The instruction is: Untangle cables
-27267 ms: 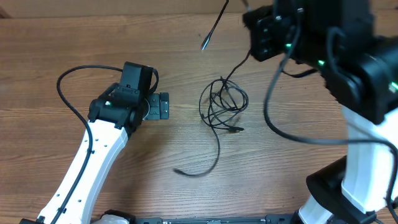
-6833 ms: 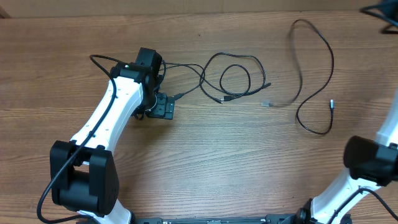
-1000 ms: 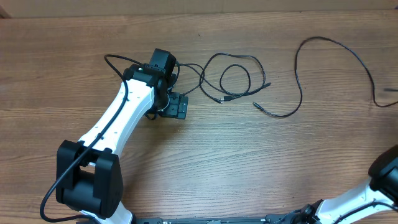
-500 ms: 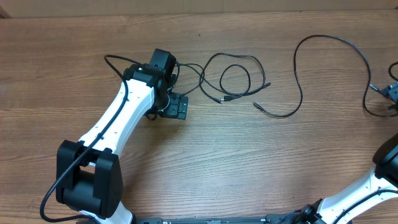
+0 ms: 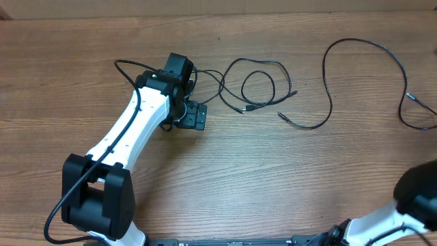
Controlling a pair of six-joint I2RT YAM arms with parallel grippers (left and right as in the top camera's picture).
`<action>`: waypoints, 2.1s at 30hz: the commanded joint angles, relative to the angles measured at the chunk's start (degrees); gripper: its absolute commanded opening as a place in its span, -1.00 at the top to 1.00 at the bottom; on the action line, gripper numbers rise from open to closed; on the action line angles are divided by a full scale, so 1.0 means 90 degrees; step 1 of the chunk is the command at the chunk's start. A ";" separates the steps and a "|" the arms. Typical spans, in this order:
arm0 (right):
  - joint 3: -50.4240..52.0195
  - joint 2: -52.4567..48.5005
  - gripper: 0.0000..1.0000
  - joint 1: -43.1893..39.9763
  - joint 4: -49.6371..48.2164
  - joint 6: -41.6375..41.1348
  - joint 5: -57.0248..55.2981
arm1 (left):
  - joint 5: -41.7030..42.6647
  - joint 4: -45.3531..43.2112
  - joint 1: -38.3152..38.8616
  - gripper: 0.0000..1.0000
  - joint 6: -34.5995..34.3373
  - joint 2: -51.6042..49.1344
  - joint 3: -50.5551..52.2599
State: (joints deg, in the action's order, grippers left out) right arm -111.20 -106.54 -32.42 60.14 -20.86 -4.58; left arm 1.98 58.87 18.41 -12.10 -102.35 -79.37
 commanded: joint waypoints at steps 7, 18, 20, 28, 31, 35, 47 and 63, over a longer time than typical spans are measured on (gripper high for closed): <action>-0.0041 0.0474 -0.99 0.1622 0.1418 -0.0211 0.0877 | 0.0044 -0.0090 0.0041 -1.00 -0.0087 0.0051 0.0017; 0.1088 0.0466 -1.00 0.2591 0.2259 -0.1564 0.0233 | -0.0124 -0.0092 0.0041 -0.99 -0.0066 0.0051 0.0017; 0.1566 0.0466 -1.00 0.2596 0.2169 -0.1923 0.0410 | -0.0124 -0.0092 0.0041 -0.99 0.0012 0.0051 0.0017; 0.4017 0.0466 -1.00 0.2599 0.0442 -0.3536 0.1989 | -0.0129 -0.0095 0.0041 -0.99 0.0036 0.0051 0.0017; 0.4809 0.0466 -1.00 0.2611 -0.0384 -0.3966 0.2421 | -0.0134 -0.0092 0.0041 -0.99 0.0046 0.0051 0.0017; 0.5387 0.0466 -1.00 0.2698 -0.0974 -0.4318 0.2523 | -0.0289 -0.0078 0.0041 -1.00 0.0061 0.0051 0.0017; 0.5540 0.0457 -0.88 0.3043 -0.1727 -0.4928 0.2178 | -0.0287 -0.0022 0.0041 -0.99 0.0104 0.0051 0.0017; 0.5566 -0.0080 -0.69 0.3140 -0.1974 -0.5039 0.1802 | -0.0274 0.0102 0.0041 -1.00 0.0102 0.0051 0.0017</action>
State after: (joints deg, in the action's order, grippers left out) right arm -61.63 -104.71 -4.47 42.68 -65.89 12.93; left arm 0.19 59.75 18.41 -11.88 -102.35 -79.37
